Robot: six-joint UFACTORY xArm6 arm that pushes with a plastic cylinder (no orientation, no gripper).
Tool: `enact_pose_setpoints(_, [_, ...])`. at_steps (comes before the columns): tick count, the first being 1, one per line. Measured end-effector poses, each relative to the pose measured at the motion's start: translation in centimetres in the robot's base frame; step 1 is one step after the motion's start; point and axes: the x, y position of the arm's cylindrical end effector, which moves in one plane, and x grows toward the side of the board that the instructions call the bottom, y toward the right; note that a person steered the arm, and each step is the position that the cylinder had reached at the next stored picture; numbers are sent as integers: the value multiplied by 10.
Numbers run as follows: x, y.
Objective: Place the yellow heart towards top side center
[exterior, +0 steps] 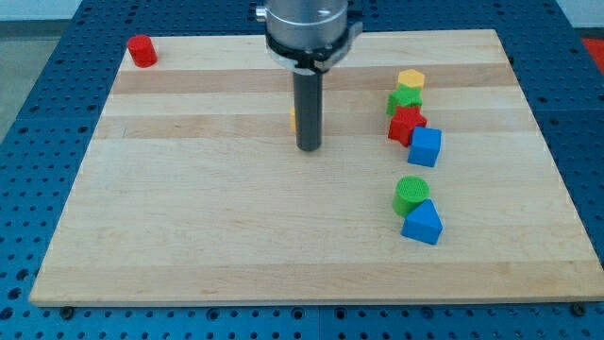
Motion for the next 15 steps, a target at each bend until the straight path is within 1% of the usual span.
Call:
enact_pose_setpoints(1, [-39,-4])
enact_pose_setpoints(2, [-57,-3])
enact_pose_setpoints(3, [-31,-3])
enact_pose_setpoints(4, [-29,18])
enact_pose_setpoints(6, [-120,11])
enact_pose_setpoints(8, [-123,-8])
enact_pose_setpoints(9, [-138,-35])
enact_pose_setpoints(10, [-146,-38])
enact_pose_setpoints(12, [-126,-32])
enact_pose_setpoints(14, [-172,-19])
enact_pose_setpoints(15, [-175,-19])
